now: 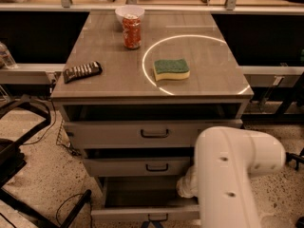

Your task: Open bottom drawer

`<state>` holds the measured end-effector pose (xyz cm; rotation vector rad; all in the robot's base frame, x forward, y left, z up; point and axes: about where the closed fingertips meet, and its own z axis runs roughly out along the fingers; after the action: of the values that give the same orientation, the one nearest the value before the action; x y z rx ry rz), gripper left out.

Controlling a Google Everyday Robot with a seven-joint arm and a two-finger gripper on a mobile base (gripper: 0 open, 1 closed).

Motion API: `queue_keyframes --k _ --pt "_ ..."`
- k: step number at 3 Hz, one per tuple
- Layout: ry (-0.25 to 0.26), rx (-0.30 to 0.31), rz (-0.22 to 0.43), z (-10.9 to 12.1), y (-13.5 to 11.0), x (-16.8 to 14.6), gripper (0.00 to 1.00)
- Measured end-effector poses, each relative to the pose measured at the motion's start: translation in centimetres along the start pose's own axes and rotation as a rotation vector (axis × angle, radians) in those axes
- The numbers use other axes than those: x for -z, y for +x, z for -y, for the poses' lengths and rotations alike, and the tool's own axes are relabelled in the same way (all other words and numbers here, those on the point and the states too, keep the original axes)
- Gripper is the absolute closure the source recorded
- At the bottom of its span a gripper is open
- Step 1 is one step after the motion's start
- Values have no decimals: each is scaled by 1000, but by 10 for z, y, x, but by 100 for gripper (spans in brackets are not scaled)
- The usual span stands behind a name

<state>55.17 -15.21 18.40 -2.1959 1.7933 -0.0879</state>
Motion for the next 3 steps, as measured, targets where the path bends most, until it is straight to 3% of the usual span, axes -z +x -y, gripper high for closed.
queue_keyframes --k 1,2,3 --pt "-60 -46 21 -23 15 -38 100" --pt "-127 -104 58 -68 27 -62 100" --pt "-143 -118 66 -78 31 -65 100"
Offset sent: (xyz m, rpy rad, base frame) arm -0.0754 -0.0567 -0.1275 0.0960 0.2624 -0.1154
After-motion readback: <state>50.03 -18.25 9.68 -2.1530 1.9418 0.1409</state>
